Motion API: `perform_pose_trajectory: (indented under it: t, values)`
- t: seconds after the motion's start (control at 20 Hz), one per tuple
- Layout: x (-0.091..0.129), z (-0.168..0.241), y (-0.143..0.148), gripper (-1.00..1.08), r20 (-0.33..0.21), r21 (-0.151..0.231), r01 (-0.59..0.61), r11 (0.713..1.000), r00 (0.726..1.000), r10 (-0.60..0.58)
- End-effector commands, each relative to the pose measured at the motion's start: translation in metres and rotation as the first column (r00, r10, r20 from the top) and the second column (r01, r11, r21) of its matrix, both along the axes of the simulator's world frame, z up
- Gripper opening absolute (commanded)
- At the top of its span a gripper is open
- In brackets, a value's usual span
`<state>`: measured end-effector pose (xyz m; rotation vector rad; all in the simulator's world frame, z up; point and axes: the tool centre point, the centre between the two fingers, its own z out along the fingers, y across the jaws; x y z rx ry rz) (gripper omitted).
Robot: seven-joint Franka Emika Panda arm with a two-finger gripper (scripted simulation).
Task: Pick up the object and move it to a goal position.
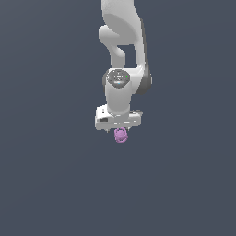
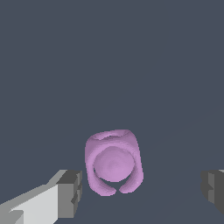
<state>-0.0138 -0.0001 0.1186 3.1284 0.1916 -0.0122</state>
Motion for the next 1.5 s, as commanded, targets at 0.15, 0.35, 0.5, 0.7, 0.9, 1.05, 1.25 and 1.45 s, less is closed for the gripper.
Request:
perform_pose_trajectory:
  t: [0.15,0.35,0.5,0.7,0.9,1.05,1.25,1.45]
  values:
    - [-0.011,-0.019,0.01,1.0,0.004,0.005,-0.099,0.995,0.995,0.099]
    - [-0.016,-0.027,0.014,1.0,0.007,0.007,-0.139,0.99,0.99,0.139]
    - [-0.017,-0.029,0.015,1.0,0.007,0.008,-0.151,0.989,0.989,0.151]
    - [-0.017,-0.03,0.015,1.0,0.006,0.008,-0.147,0.989,0.989,0.147]
    - [-0.018,-0.041,0.015,1.0,0.007,0.008,-0.148,0.989,0.989,0.148]
    - [-0.018,-0.055,0.015,1.0,0.007,0.008,-0.15,0.989,0.989,0.15]
    - [-0.019,-0.072,0.015,1.0,0.007,0.008,-0.151,0.988,0.988,0.151]
    - [-0.018,-0.079,0.015,1.0,0.007,0.008,-0.152,0.988,0.988,0.152]
